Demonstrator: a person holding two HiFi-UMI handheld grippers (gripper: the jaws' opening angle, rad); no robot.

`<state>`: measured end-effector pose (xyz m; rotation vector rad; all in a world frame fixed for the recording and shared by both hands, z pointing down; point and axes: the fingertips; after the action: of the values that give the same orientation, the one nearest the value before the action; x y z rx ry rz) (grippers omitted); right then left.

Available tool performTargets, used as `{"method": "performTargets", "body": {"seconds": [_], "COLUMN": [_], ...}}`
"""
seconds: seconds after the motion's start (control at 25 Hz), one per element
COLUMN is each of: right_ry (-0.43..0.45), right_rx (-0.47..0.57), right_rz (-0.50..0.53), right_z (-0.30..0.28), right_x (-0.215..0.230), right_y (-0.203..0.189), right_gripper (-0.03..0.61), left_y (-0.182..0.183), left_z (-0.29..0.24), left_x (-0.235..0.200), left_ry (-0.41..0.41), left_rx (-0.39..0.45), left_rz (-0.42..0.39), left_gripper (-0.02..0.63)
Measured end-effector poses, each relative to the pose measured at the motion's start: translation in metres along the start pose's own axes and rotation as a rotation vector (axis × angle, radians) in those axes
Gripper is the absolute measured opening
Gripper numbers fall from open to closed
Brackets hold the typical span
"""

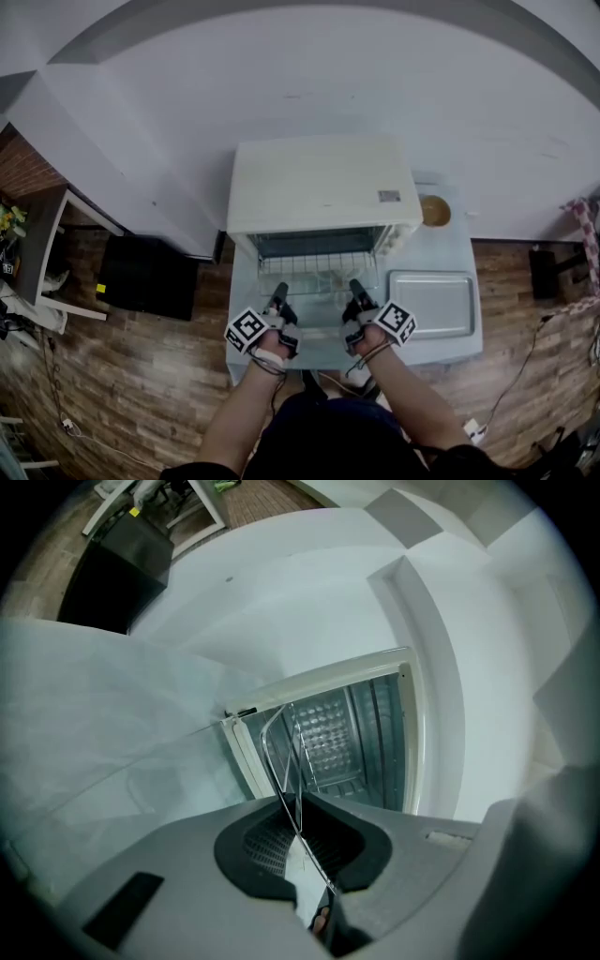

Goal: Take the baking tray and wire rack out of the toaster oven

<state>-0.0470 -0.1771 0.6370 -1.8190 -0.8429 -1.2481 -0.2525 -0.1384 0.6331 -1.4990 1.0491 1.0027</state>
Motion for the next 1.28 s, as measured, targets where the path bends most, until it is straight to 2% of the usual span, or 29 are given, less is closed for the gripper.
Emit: {"method": "performTargets", "body": {"seconds": [0.32,0.44,0.64,0.96,1.28], "right_ry": [0.065,0.067,0.071,0.079,0.063], "right_rx": [-0.001,-0.004,-0.012,-0.032,-0.061], "right_rz": [-0.028,-0.027,-0.013,0.014,0.057], "right_z": [0.022,0.031,0.045,0.066,0.089], "right_x": [0.0,0.004,0.009,0.012,0.016], "right_y": [-0.003,-0.006,-0.011,-0.014,-0.016], "right_gripper": [0.015,0.014,0.012,0.012,0.012], "left_y": [-0.004,-0.007,-0.01,-0.02,-0.031], "left_z": [0.025,0.031,0.051,0.072,0.098], "left_x": [0.002,0.009,-0.008,-0.006,-0.009], "left_ry": [-0.046,-0.1,-0.009,-0.03,-0.015], "left_rx": [0.019,0.015,-0.008,-0.026,-0.04], "left_rz": [0.007,0.01,-0.039,-0.032,-0.041], "left_gripper": [0.009,0.009,0.009,0.011,0.009]}}
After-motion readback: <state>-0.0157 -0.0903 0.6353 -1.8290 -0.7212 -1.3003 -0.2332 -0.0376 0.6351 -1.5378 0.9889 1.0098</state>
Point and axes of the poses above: the fingertips, and each gripper's own axes: z backward along the fingers, x to its right, y out of its top, and after that the axes turned 10 degrees about x, right-handed
